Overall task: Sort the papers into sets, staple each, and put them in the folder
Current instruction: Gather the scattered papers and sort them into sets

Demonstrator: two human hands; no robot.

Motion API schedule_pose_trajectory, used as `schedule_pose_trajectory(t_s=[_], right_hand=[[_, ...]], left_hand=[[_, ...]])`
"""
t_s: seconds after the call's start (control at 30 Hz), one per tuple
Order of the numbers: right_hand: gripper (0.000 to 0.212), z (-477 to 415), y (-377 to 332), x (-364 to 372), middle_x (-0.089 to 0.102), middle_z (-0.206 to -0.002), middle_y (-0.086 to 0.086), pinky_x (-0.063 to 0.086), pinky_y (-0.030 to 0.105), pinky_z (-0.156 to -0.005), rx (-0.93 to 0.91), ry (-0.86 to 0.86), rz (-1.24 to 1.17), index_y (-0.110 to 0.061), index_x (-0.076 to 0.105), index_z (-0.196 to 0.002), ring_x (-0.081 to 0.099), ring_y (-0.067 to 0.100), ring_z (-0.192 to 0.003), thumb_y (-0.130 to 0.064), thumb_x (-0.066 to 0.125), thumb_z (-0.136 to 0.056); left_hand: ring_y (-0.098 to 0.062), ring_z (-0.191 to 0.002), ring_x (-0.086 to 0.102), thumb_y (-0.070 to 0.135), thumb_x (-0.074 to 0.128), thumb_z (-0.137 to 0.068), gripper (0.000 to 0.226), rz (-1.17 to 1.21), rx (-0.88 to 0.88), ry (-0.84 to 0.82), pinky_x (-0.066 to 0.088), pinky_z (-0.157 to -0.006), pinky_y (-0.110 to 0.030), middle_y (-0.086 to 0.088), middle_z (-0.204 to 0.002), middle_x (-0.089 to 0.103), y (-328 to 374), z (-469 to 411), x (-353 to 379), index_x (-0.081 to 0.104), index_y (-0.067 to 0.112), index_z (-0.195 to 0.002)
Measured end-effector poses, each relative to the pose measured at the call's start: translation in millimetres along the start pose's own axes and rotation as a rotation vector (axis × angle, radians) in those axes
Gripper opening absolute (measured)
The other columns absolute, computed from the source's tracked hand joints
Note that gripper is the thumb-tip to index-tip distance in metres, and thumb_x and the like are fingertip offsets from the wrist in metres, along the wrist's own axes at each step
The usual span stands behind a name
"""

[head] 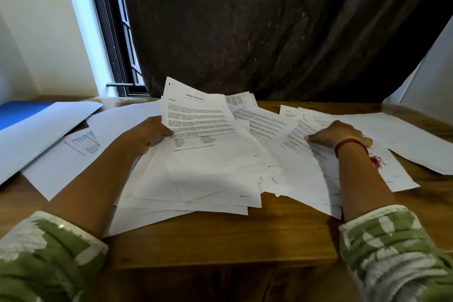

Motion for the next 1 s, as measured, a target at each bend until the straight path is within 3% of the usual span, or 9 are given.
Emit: schedule_pose_trajectory(t_s=[0.1, 0.27, 0.4, 0.5, 0.57, 0.73, 0.87, 1.0], right_hand=[[0.088, -1.4, -3.6, -1.5, 0.043, -0.147, 0.014, 0.025, 0.056, -0.11, -0.003, 0.024, -0.047, -0.018, 0.034, -0.142, 0.038, 0.04, -0.134, -0.055, 0.075, -0.074], [0.037, 4.5, -16.7, -30.7, 0.06, -0.122, 0.018, 0.03, 0.051, -0.107, -0.072, 0.279, -0.162, -0.01, 0.054, -0.123, 0.053, 0.038, -0.115, -0.021, 0.066, -0.09], [0.021, 35.0, -51.6, -71.3, 0.064, -0.108, 0.018, 0.027, 0.052, -0.106, -0.207, 0.589, -0.068, -0.011, 0.063, -0.11, 0.056, 0.039, -0.108, -0.016, 0.063, -0.09], [0.018, 67.8, -88.0, -106.1, 0.065, -0.105, 0.015, 0.026, 0.048, -0.105, -0.467, 0.743, -0.089, -0.013, 0.065, -0.107, 0.056, 0.036, -0.107, -0.02, 0.057, -0.092], [0.015, 91.0, -111.3, -134.3, 0.067, -0.099, 0.009, 0.029, 0.042, -0.101, -0.668, 0.717, -0.206, -0.016, 0.066, -0.1, 0.058, 0.031, -0.101, -0.025, 0.057, -0.093], [0.015, 131.8, -156.5, -204.8, 0.057, -0.076, -0.005, 0.049, 0.038, -0.079, -1.012, 0.443, -0.505, -0.02, 0.063, -0.081, 0.057, 0.015, -0.077, -0.032, 0.072, -0.082], [0.017, 147.9, -171.1, -249.1, 0.061, -0.079, -0.007, 0.05, 0.014, -0.061, -1.102, 0.345, -0.7, -0.019, 0.061, -0.081, 0.059, 0.003, -0.068, -0.03, 0.075, -0.082], [0.033, 134.9, -190.3, -266.7, 0.072, -0.095, 0.003, 0.059, 0.027, -0.074, -1.034, 0.153, -0.73, -0.007, 0.068, -0.107, 0.069, 0.014, -0.08, -0.028, 0.076, -0.082]], left_hand=[[-0.033, -0.121, 0.052, -0.004, 0.057, -0.09, 0.037, 0.012, 0.0, -0.009, 0.037, -0.109, -0.047, -0.01, -0.134, 0.055, -1.2, -1.6, -0.4, 0.055, 0.008, -0.125], [-0.032, -0.12, 0.052, -0.003, 0.055, -0.091, 0.039, 0.014, 0.024, -0.024, 0.038, -0.108, -0.047, -0.011, -0.134, 0.055, -0.6, -0.2, 0.8, 0.053, 0.007, -0.129], [-0.032, -0.119, 0.053, 0.0, 0.057, -0.091, 0.036, 0.028, 0.044, -0.033, 0.038, -0.108, -0.05, -0.012, -0.132, 0.056, 0.3, 1.9, 2.8, 0.055, 0.011, -0.125], [-0.033, -0.116, 0.055, 0.003, 0.057, -0.092, 0.027, 0.024, 0.04, -0.038, 0.04, -0.106, -0.052, -0.012, -0.129, 0.059, 1.2, 4.8, 2.6, 0.058, 0.016, -0.116], [-0.033, -0.115, 0.056, 0.003, 0.056, -0.092, 0.027, 0.047, 0.037, -0.04, 0.041, -0.104, -0.052, -0.012, -0.129, 0.059, 1.3, 5.3, 2.7, 0.058, 0.017, -0.115], [-0.029, -0.104, 0.061, 0.003, 0.055, -0.093, 0.027, 0.061, 0.027, -0.046, 0.049, -0.089, -0.042, -0.009, -0.116, 0.063, 2.4, 11.5, 3.4, 0.058, 0.015, -0.117], [-0.034, -0.105, 0.062, -0.003, 0.055, -0.09, 0.031, 0.02, 0.037, -0.042, 0.048, -0.096, -0.048, -0.015, -0.121, 0.064, -0.9, 8.3, -1.4, 0.061, 0.012, -0.117], [-0.037, -0.105, 0.06, -0.01, 0.049, -0.088, 0.034, 0.047, 0.033, -0.037, 0.047, -0.093, -0.042, -0.017, -0.118, 0.063, -0.7, 9.5, -0.9, 0.06, 0.007, -0.115]])
Point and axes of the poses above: each hand's wrist, its own z-axis away from the middle knuckle, its own x-axis out of the palm, y = z × x, the point moved 3 cm from there along -z, towards the middle knuckle
